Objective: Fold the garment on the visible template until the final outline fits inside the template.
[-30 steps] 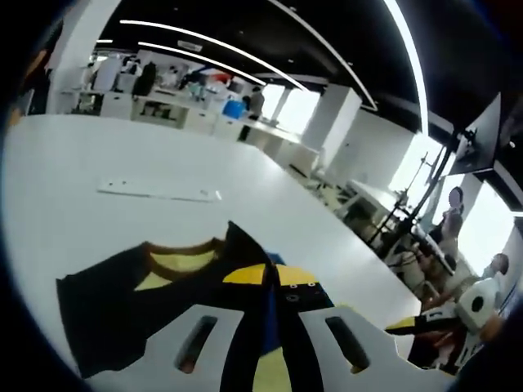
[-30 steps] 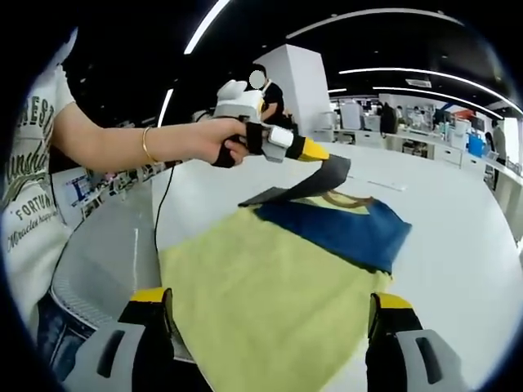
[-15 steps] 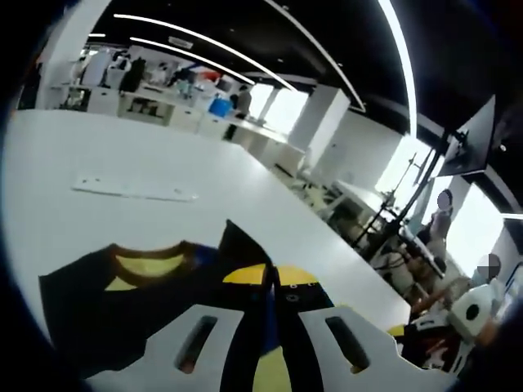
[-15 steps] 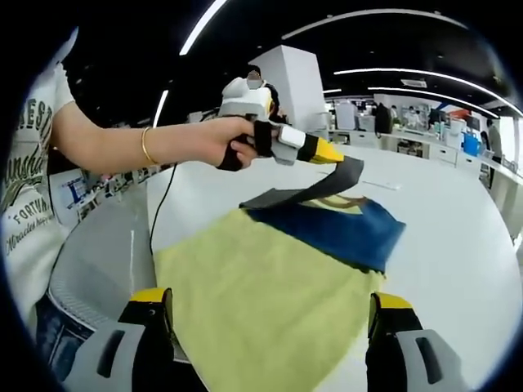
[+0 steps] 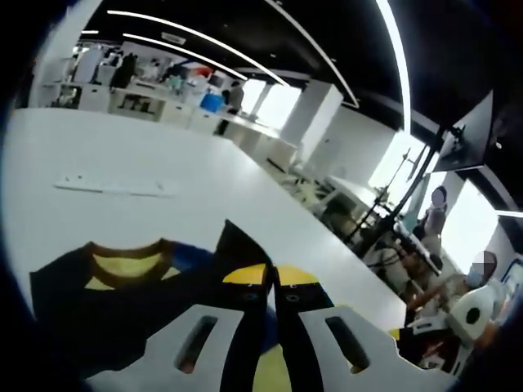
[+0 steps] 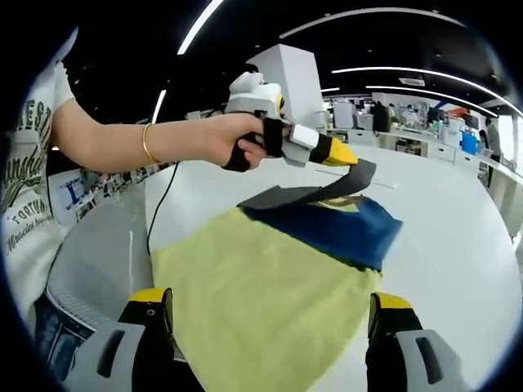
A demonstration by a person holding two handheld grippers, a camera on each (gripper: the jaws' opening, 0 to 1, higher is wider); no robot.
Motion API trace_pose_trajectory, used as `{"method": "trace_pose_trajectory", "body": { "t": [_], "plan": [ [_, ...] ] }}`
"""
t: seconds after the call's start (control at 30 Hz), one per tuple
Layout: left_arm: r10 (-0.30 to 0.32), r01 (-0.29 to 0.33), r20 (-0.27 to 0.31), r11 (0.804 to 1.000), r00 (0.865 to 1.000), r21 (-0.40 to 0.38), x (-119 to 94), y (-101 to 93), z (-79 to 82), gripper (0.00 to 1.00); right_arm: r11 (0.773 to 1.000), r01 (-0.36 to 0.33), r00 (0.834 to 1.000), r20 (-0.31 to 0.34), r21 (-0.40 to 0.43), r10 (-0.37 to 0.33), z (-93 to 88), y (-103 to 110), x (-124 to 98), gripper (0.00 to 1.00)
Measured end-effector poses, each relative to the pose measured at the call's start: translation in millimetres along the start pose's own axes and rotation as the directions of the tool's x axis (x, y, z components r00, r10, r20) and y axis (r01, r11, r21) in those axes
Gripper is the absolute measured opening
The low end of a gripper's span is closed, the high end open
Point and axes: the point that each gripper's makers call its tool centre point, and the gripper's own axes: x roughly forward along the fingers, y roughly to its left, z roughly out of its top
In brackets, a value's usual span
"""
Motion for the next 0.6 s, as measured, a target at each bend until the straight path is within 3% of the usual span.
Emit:
{"method": "trace_pose_trajectory", "body": {
  "t": [0.3,0.6],
  "plan": [
    [0.003,-0.001,-0.063,1.000,0.998,0.024,13,1.8,-26.5,0.00,1.000,-0.004,1.000,-0.014,0.009,0.004,-6.5,0,1,0.99],
    [0.001,-0.002,-0.124,1.000,0.992,-0.015,28,3.2,-53.0,0.00,1.000,-0.001,1.000,-0.009,0.016,0.002,-5.6,-2,3,0.99]
  ]
}}
